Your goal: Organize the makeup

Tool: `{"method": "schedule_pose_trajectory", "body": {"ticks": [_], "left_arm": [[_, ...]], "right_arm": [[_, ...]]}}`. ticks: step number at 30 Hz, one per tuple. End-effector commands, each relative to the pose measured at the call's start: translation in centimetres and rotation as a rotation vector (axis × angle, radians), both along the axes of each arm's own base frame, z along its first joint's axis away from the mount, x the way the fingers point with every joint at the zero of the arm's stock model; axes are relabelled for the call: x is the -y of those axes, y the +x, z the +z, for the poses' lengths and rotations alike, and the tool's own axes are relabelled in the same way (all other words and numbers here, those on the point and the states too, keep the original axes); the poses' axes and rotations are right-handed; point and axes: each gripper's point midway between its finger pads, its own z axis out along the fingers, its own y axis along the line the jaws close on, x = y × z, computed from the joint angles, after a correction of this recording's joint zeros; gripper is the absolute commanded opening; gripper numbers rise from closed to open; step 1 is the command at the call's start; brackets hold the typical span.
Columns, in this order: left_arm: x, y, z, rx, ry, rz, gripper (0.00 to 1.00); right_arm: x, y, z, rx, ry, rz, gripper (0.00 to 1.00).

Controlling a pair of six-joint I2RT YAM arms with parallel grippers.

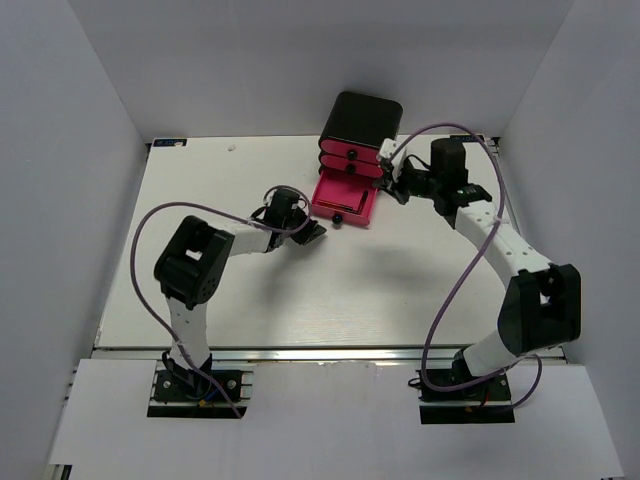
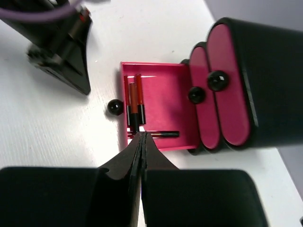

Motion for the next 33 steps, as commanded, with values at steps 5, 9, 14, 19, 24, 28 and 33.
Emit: {"method": "schedule_pose_trajectory", "body": {"ticks": [5,9,14,19,24,28,33], "left_arm": [[2.2,1.8,-2.4,-0.092,-0.002,0.042,0.10],[2.7,3.9,-1.8,-0.041,-0.021,0.095,0.38],[3.4,6.2,-0.3,0.024,-0.047,0.123,0.59],[3.6,6.8,0.7,0.053,-0.061,0.128,0.60],[3.1,7.3,1.1,0.078,-0.049,0.155,0.60],[1.8,7.3,3.6,0.165,-0.016,0.172,0.47],[-1.5,6.0,9.7,0.330,0.080,0.200,0.25]], "right_arm": [[3.0,0.7,2.2,0.051,0.126,-0.126,0.00],[3.7,0.3,1.5,0.018,0.130,-0.137,0.00],[3.7,-0.4,0.4,-0.018,0.130,-0.131,0.00],[3.8,-1.2,-2.3,-0.028,0.058,-0.085,0.00],[2.9,-3.7,-6.7,-0.069,-0.090,0.137,0.15],[2.2,-5.5,-12.9,-0.125,-0.321,0.318,0.05],[-0.3,-4.8,-16.4,-0.148,-0.435,0.324,0.00]]}}
